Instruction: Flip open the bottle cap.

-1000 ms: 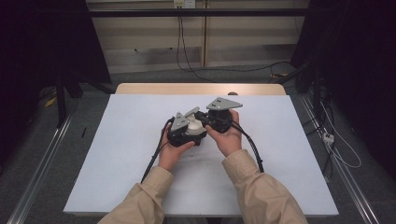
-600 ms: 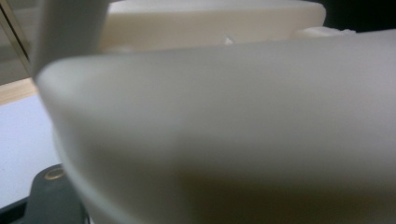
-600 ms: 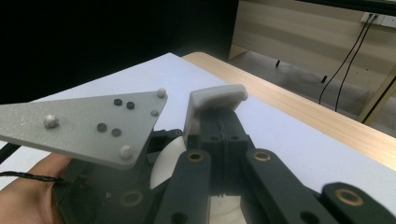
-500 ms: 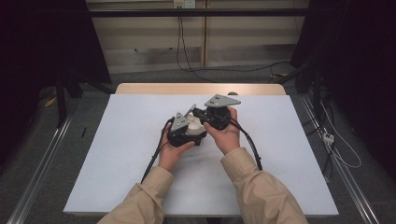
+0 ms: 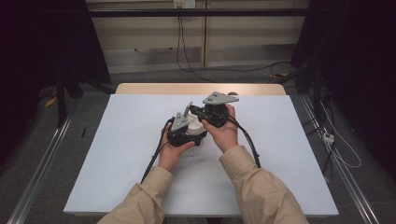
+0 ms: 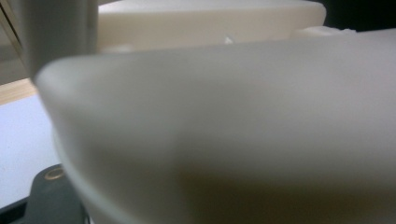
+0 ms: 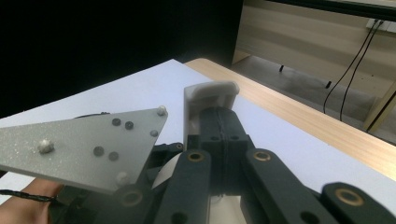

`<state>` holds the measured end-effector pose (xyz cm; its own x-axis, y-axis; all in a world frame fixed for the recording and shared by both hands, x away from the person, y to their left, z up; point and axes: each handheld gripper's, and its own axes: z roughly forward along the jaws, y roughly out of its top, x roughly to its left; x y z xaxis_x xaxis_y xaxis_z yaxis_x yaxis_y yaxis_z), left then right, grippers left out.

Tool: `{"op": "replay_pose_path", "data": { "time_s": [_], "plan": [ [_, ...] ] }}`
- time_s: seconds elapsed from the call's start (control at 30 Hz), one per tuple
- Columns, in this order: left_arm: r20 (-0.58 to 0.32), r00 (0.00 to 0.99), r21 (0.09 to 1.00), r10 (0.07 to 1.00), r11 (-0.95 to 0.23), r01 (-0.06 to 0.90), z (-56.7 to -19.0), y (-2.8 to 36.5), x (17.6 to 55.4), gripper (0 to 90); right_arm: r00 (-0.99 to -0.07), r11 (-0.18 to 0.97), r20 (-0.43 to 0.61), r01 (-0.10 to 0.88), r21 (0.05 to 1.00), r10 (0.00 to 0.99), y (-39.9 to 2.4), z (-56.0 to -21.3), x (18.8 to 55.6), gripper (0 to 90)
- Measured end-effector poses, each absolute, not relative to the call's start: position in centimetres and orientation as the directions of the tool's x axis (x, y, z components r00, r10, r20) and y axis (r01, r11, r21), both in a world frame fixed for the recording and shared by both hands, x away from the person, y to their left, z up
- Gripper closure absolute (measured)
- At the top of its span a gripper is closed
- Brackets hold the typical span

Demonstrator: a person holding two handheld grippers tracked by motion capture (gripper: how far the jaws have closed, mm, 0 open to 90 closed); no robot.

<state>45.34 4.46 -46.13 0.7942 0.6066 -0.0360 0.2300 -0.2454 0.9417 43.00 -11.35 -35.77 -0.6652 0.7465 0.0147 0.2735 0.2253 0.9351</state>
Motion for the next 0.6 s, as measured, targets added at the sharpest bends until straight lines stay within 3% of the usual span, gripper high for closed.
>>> {"op": "replay_pose_path", "data": {
  "time_s": [0.6],
  "plan": [
    [-0.037, 0.794, 0.941, 0.607, -0.247, 0.232, -46.12, 4.46, 45.31, 18.5, -0.661, 0.225, 0.009, 0.269, 0.936, 0.751, -11.1, -35.79, 43.87, 90.0]
  ]
}}
